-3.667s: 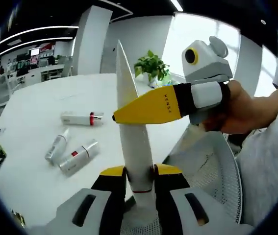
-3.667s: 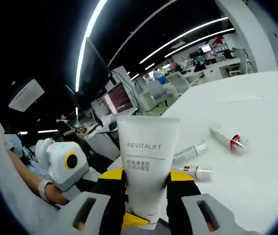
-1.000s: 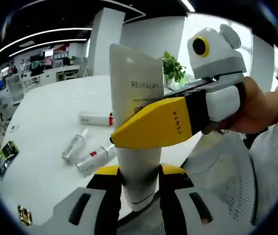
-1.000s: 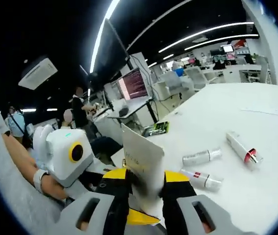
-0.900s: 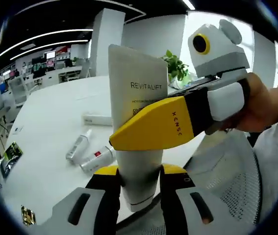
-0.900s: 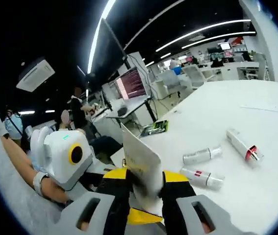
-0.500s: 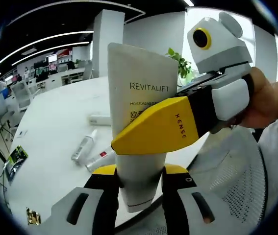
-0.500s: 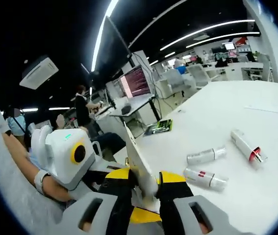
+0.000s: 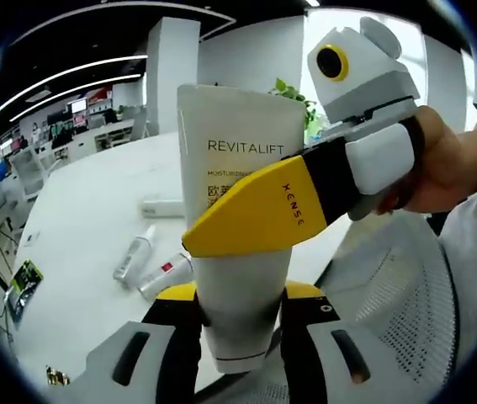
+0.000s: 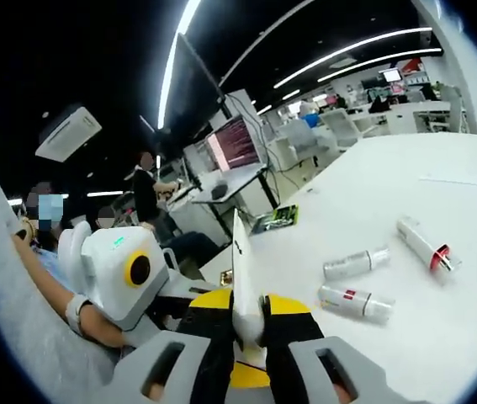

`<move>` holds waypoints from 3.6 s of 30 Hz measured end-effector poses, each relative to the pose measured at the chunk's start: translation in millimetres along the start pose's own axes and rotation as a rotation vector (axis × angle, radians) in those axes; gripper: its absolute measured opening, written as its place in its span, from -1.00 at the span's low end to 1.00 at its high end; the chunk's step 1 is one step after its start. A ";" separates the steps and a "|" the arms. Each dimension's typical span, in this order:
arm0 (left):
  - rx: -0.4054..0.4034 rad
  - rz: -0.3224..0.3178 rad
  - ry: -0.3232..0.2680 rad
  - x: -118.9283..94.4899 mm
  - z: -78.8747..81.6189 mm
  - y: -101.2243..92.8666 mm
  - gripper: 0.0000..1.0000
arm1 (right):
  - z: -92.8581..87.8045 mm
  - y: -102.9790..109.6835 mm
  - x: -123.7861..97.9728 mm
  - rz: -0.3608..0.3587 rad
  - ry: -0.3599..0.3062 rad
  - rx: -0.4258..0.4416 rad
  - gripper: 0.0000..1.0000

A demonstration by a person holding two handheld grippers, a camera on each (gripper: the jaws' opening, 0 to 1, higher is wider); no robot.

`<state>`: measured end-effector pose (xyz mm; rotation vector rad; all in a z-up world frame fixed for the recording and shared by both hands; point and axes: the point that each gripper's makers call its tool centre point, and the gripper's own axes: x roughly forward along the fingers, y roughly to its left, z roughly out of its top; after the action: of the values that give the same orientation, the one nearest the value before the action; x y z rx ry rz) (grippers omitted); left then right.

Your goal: Arrange the skincare products in the storage area until every visible bottle or jar stands upright without overlapping.

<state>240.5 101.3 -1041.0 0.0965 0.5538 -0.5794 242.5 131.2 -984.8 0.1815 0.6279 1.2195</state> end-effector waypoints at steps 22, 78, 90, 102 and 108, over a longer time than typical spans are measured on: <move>-0.120 -0.065 0.059 -3.3 -9.2 -7.0 -0.49 | -6.2 3.3 4.1 -0.011 0.043 0.032 -0.81; -0.143 -0.080 0.080 -3.6 -12.7 -12.3 -0.48 | -13.9 3.3 1.2 -0.025 0.054 0.052 -0.75; -0.149 -0.077 0.086 -2.7 -13.6 -12.2 -0.48 | -15.0 1.7 1.8 -0.014 0.060 0.055 -0.75; -0.155 -0.082 0.088 -2.3 -13.7 -13.2 -0.49 | -15.2 2.1 1.6 0.000 0.062 0.031 -0.77; -0.146 -0.095 0.071 -2.0 -10.1 -16.2 -0.47 | -12.9 3.6 -1.9 0.015 0.059 -0.010 -0.85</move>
<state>225.6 91.1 -1047.5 -0.0478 0.6705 -0.6279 232.1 128.2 -993.0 0.1427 0.6721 1.2463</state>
